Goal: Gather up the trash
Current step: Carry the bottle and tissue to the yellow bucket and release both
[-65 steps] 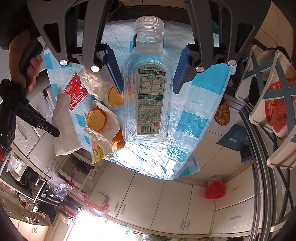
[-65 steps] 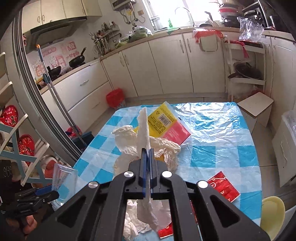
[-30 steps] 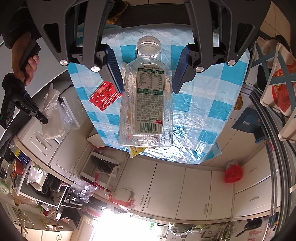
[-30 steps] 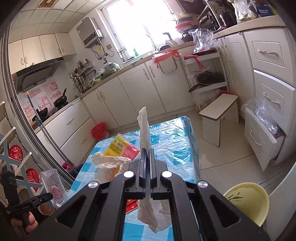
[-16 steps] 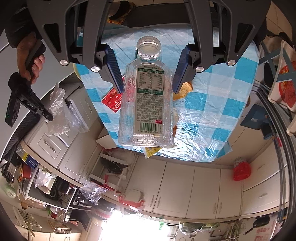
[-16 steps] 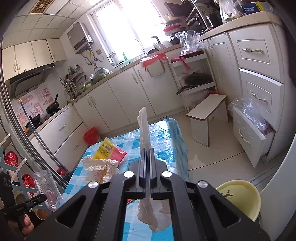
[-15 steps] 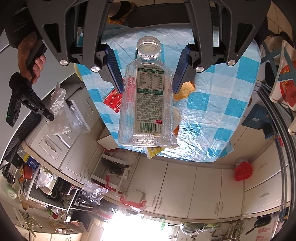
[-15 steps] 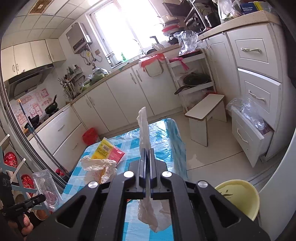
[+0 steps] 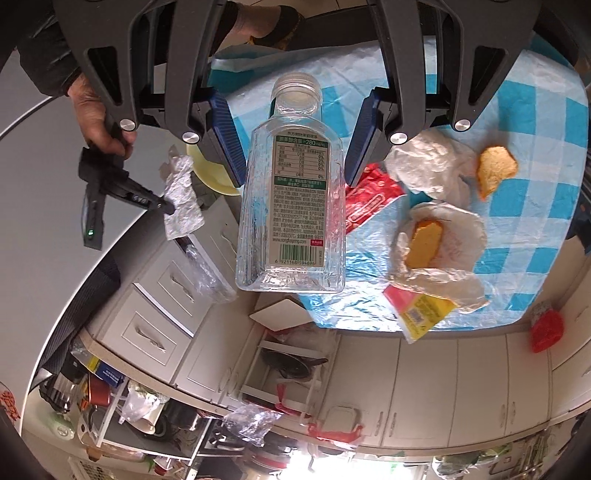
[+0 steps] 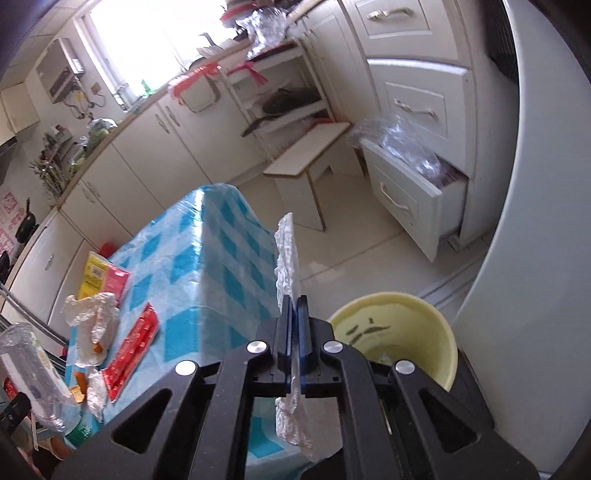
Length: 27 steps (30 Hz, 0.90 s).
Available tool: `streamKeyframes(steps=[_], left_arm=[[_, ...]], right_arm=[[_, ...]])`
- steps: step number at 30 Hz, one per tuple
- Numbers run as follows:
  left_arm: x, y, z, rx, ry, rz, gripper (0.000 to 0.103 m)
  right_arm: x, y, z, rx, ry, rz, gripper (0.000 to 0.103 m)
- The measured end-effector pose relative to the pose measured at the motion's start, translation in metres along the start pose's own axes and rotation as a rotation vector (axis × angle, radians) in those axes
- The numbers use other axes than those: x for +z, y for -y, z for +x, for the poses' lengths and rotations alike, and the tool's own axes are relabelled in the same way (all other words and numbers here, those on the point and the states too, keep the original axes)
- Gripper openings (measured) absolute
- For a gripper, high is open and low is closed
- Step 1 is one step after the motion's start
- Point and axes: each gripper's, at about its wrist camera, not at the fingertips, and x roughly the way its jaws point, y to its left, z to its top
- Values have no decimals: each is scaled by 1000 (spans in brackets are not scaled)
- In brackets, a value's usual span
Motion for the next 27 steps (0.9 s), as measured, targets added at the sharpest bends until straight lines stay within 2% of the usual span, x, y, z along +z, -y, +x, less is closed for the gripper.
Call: streamKeyframes(steps=[5, 7, 8, 9, 12, 14, 18, 20, 23, 25, 27], left_arm=[[5, 33, 23, -44, -21, 38, 52], [7, 45, 32, -57, -30, 52, 52], [8, 52, 36, -61, -33, 58, 52], [9, 57, 41, -67, -38, 65, 52], [10, 73, 55, -82, -53, 80, 52], [8, 82, 66, -89, -70, 86, 52], [9, 106, 93, -111, -99, 100, 52], [9, 119, 104, -121, -109, 109, 52], [9, 141, 122, -153, -125, 128, 44], [10, 155, 137, -168, -140, 127, 43], [11, 167, 150, -178, -143, 130, 43]], right_arm=[[-10, 25, 41, -96, -123, 50, 4], [-16, 31, 55, -113, -178, 72, 19], [-19, 33, 59, -119, -196, 84, 39], [-20, 35, 61, -128, -199, 96, 44], [-16, 40, 52, -101, -175, 160, 44], [-7, 37, 31, -59, -113, 202, 46], [14, 17, -32, -2, 106, 163, 66], [20, 8, -67, 18, 225, 126, 69], [22, -2, -108, 4, 385, 69, 75], [23, -3, -123, 3, 454, 58, 75], [23, 0, -130, 5, 487, 64, 75]])
